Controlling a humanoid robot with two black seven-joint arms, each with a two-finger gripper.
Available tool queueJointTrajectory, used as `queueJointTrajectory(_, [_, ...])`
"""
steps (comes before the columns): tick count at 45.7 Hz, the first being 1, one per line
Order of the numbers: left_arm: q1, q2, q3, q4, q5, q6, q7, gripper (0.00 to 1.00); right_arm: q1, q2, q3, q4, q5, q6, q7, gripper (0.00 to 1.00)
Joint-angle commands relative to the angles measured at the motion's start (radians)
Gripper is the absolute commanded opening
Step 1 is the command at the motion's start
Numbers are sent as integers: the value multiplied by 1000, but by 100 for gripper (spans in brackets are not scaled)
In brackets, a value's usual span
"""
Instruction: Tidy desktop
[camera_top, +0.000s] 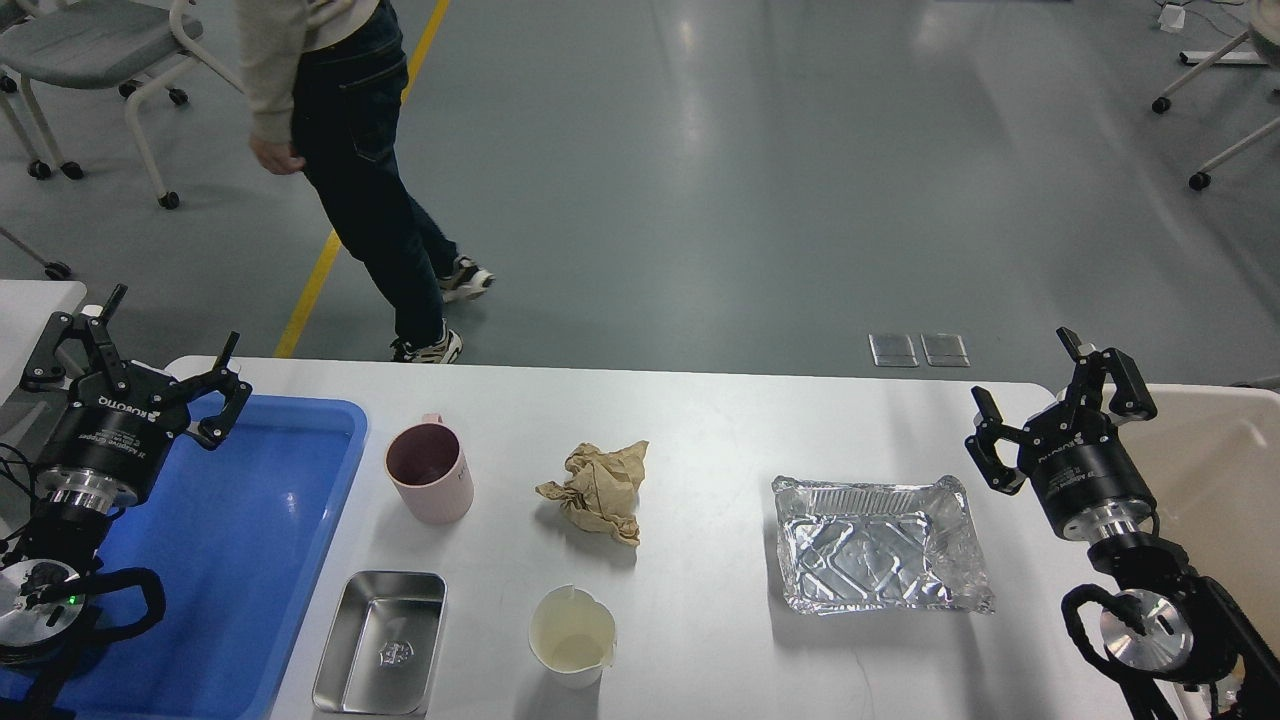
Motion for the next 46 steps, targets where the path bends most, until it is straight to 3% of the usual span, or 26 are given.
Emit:
queueJointTrajectory(1, [0,0,-2,0,-6,18,-1,96,0,0,0,-2,0,0,0,100])
queueJointTrajectory(10, [-1,-3,0,2,-9,54,0,96,0,0,0,-2,0,0,1,100])
queueJointTrajectory(40, [35,-1,-7,-43,-3,61,-15,96,0,7,0,-2,0,0,2,100])
queueJointTrajectory(46, [35,9,-23,-43,4,119,-16,96,0,12,-2,-2,0,2,2,100])
